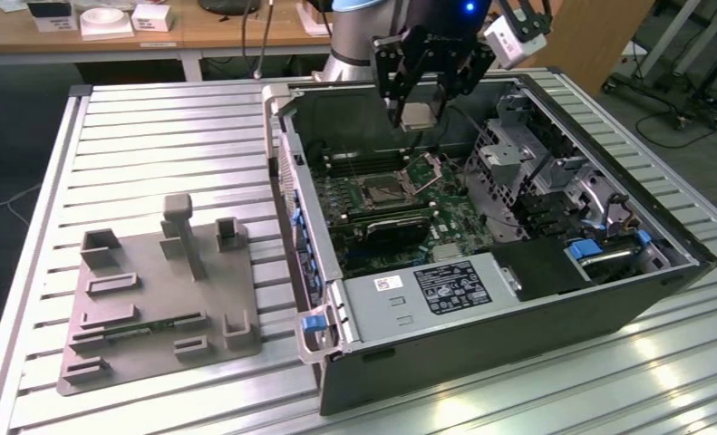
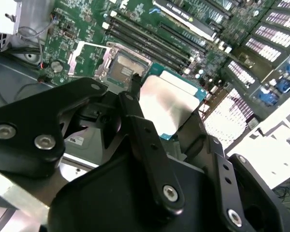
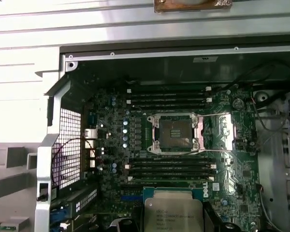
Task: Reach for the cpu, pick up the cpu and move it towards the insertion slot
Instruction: 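Pick up the cpu and move it towards the insertion slot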
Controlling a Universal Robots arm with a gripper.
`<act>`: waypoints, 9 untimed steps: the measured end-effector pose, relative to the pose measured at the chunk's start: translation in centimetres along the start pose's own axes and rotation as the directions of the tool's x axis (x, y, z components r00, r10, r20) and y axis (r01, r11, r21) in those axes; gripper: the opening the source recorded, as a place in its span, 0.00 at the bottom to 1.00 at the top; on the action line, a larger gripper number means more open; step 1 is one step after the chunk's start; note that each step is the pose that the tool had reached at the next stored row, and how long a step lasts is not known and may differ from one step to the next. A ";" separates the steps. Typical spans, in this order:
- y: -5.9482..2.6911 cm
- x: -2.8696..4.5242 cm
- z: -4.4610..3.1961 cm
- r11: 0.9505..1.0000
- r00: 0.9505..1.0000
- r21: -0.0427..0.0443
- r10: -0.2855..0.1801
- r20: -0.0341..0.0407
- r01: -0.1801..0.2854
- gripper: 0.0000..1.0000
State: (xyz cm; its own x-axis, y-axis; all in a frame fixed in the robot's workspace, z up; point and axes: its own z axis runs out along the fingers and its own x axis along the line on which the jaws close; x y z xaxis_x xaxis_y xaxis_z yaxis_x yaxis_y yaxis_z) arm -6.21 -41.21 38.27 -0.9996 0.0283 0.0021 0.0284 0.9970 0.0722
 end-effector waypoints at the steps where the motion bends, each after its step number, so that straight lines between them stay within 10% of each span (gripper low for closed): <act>1: 0.27 -0.02 0.05 1.000 1.000 0.000 0.000 0.000 0.000 0.55; 9: 1.83 -0.39 0.41 1.000 1.000 0.000 -0.001 0.000 0.001 0.55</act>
State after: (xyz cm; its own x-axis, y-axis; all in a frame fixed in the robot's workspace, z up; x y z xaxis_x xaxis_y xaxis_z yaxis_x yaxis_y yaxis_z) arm -5.76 -39.37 38.00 -0.9996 0.0274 0.0021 0.0275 0.9970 0.0725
